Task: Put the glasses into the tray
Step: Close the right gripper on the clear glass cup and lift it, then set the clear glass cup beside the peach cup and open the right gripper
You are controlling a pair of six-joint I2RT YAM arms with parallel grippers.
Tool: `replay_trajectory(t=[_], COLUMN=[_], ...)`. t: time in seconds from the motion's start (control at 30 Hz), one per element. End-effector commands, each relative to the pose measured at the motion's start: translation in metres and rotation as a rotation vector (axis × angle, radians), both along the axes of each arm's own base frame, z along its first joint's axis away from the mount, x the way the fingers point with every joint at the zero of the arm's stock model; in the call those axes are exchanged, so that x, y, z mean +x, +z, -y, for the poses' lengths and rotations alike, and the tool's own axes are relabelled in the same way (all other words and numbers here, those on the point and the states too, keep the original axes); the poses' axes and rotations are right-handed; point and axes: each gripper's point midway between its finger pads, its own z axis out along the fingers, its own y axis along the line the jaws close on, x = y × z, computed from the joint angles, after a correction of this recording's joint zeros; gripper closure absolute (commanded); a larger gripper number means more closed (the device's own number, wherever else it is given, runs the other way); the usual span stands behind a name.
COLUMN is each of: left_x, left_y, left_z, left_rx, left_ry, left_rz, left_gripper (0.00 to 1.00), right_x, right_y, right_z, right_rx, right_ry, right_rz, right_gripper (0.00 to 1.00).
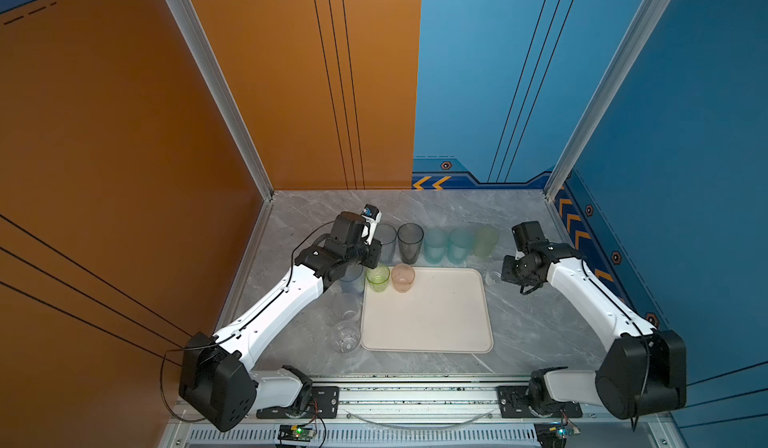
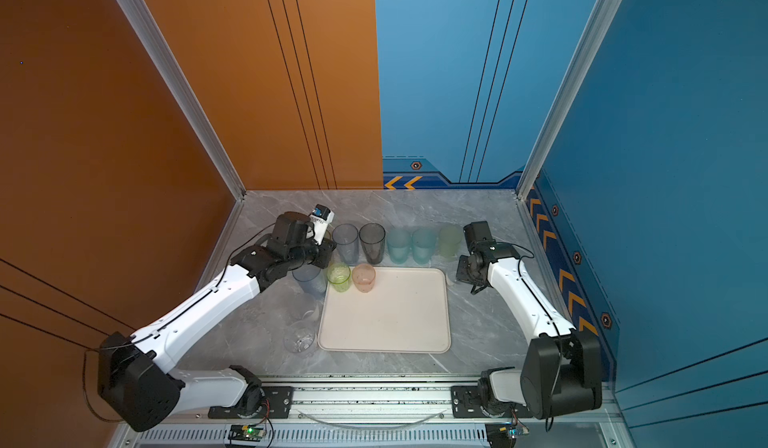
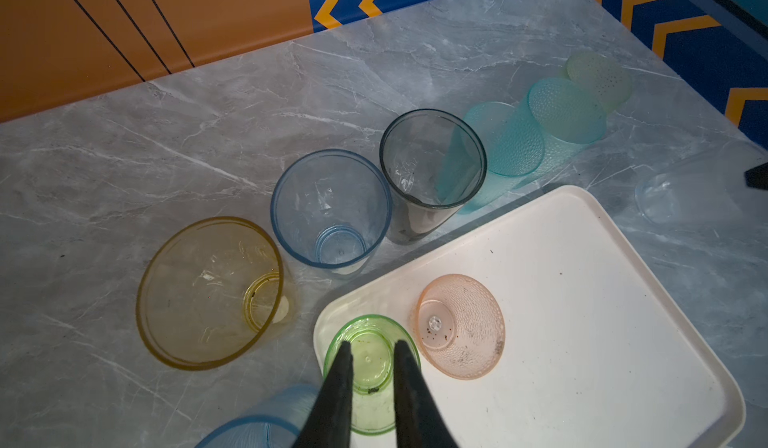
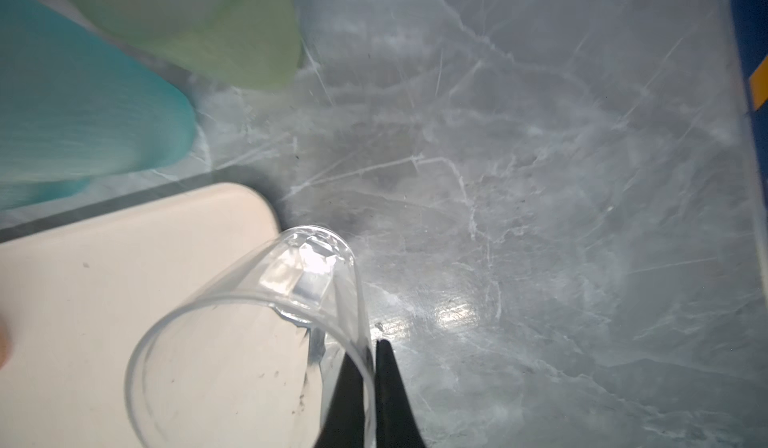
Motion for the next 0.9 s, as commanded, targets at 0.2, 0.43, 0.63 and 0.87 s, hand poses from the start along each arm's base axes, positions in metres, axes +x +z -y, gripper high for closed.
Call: replay_trajectory(t=[0.2, 0.43, 0.63, 0.87], left_x=[0.004, 0.004, 0.002, 0.000], left_y=[-0.002, 0.002, 0.000, -0.002], left_z=[-0.001, -0.006, -0.009, -0.012], left_rx=[-0.048, -0.053, -0.055, -0.056], left_ry=[0.008, 0.019, 0.025, 0.028], left_rz=[0.001, 0.010, 0.003, -0.004], left_gripper=[0.80, 0.80, 0.80, 0.80], right_x=[0.012, 0.021, 0.025, 0.029], right_y=[0.043, 0.025, 0.004, -0.014], right_z=[-0.067, -0.118, -0.155, -0.180], right_rx=[-0.057, -0.093, -0.122, -0.144], right_ry=[0.183, 0.313, 0.408, 0.465], right_rz=[0.073, 0.021, -0.042, -0.094], right_gripper=[1.00, 1.00, 1.00, 1.00])
